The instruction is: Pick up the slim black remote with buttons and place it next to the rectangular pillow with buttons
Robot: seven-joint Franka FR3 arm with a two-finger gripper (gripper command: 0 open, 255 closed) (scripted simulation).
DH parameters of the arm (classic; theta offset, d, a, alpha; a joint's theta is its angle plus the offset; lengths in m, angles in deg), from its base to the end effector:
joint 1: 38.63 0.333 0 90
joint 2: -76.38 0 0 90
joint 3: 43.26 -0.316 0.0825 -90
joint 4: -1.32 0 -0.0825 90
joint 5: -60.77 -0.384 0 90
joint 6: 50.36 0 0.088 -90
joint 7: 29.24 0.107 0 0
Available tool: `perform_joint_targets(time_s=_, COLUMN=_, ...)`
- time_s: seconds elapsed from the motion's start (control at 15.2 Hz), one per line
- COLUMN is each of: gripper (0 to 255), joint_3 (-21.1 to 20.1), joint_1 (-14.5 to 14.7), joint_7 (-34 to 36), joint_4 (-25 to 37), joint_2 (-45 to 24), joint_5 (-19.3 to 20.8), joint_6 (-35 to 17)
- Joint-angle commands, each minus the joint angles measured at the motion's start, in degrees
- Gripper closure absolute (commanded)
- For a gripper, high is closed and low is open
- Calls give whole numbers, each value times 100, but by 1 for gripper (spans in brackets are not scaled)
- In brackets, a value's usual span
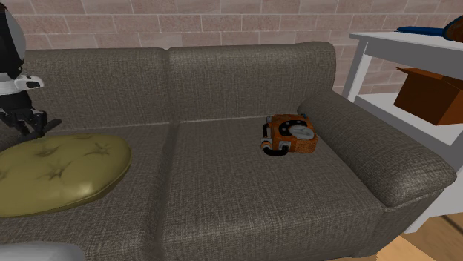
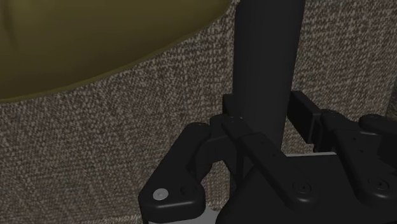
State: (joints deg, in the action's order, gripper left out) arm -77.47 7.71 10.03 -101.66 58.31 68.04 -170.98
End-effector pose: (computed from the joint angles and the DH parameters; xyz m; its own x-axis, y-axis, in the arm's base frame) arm 0.1366 0.6178 0.4038 0.7281 0.6855 -0.0002 0.6832 -0.7257 -0.0813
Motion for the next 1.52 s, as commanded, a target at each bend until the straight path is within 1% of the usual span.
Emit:
perform_joint_targets(time_s=0.0, gripper=255, joint_3=18, joint_1=23, joint_7=34, joint_4=-75, joint_2=-71, joint_5=52, joint_6=-140)
perform_joint_targets(time_s=0.79, gripper=255, joint_3=181, joint_1=144, joint_7=204, joint_4=-446, joint_2=-534, joint_5=374, joint_6=-909)
perform_joint_targets(time_s=1.32, gripper=255, joint_3=181, joint_1=144, joint_7=204, joint_4=-446, joint_2=-534, joint_5=374, joint_6=-909)
perform_joint_targets(time_s=1.39, gripper=0, joint_3=180, joint_1=143, joint_7=204, joint_4=-446, joint_2=-533, joint_5=374, joint_6=-909)
perform_joint_targets(time_s=1.45, gripper=0, joint_3=180, joint_1=143, joint_7=203, joint_4=-446, joint_2=-532, joint_5=373, joint_6=-908)
